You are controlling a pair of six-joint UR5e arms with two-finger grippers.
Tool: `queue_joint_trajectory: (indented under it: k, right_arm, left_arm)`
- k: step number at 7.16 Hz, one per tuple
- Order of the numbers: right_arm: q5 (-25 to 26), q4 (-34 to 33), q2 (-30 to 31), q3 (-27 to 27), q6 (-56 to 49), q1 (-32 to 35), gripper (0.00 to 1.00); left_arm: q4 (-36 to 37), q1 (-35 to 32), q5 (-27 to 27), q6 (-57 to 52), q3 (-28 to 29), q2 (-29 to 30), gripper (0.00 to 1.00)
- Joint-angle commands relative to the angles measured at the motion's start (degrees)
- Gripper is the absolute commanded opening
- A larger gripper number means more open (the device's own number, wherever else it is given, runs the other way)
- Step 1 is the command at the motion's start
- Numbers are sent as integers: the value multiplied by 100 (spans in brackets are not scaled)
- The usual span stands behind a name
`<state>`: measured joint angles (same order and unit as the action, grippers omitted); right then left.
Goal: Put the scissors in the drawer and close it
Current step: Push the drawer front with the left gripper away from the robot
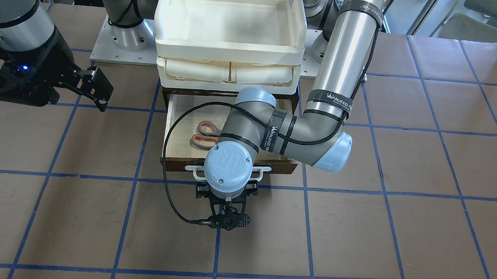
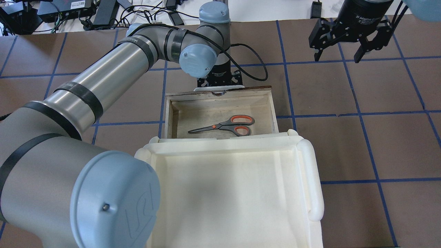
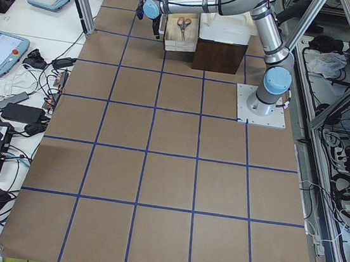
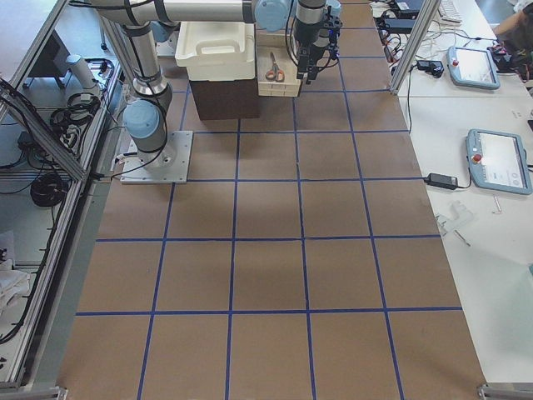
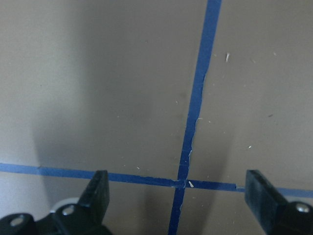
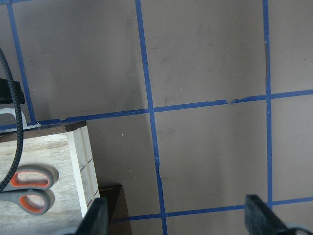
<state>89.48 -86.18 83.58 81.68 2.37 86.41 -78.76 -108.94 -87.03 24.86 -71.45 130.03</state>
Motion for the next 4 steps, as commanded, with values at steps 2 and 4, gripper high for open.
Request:
queue_joint_trajectory:
  k: [2,4]
  right_arm:
    - [-1,-4,0,6,0,-1,100]
    - [-1,-4,9,6,0,-1,100]
  left_arm:
    - [-357,-57,19,72,-1,-117,100]
    - [-499,-92,202,299,-9,-240,100]
